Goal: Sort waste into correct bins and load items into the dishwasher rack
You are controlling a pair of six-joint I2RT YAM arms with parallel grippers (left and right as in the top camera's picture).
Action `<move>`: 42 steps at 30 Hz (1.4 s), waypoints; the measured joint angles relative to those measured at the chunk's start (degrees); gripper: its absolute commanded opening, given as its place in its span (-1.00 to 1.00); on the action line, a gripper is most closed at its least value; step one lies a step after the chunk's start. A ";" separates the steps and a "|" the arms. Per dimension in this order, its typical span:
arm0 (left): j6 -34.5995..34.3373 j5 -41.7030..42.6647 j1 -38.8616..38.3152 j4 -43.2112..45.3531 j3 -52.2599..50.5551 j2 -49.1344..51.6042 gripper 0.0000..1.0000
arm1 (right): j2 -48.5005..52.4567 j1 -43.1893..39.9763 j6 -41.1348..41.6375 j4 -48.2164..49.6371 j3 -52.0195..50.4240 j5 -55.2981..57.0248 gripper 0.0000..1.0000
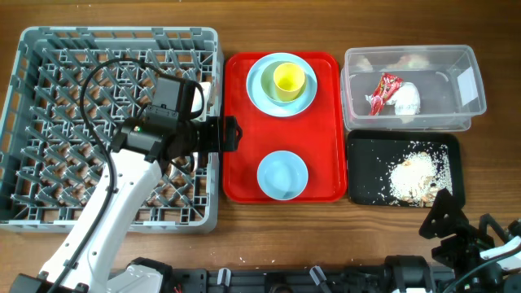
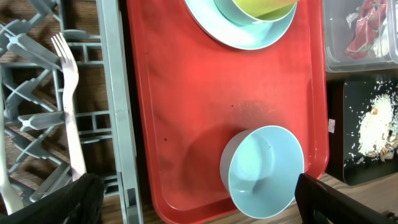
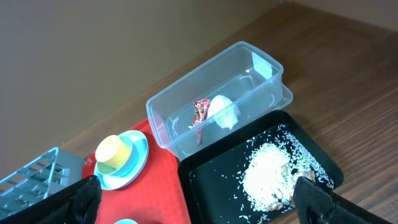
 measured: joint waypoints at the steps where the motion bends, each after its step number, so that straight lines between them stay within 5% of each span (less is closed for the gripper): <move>1: 0.00 0.00 0.00 0.00 0.00 0.00 1.00 | 0.00 0.00 -0.02 -0.02 0.00 0.00 1.00; 7: -1.97 0.22 0.00 1.57 0.00 0.00 1.00 | 0.00 0.00 0.00 -0.04 0.00 0.02 0.99; 11: -3.54 8.22 -0.79 1.88 0.00 0.07 0.98 | 0.00 0.00 0.00 -0.07 0.00 0.00 1.00; 14: -4.22 12.20 -5.70 1.68 0.00 1.07 0.13 | 0.00 0.00 0.00 -0.07 0.00 0.00 0.99; 17: -4.50 13.27 -11.47 1.51 0.00 1.66 -0.18 | 0.00 0.00 0.00 -0.09 0.00 0.00 0.99; 21: -6.91 6.12 -20.22 1.42 0.00 2.38 0.06 | 0.00 0.00 0.00 -0.15 0.00 0.00 0.99; 29: -17.81 -14.23 -31.17 5.40 0.00 12.09 -0.03 | 0.00 0.00 0.00 -0.15 0.00 0.00 1.00; 42: -19.10 -16.00 -37.11 16.85 0.00 20.70 -0.07 | 0.00 0.00 0.00 -0.17 0.00 0.00 0.99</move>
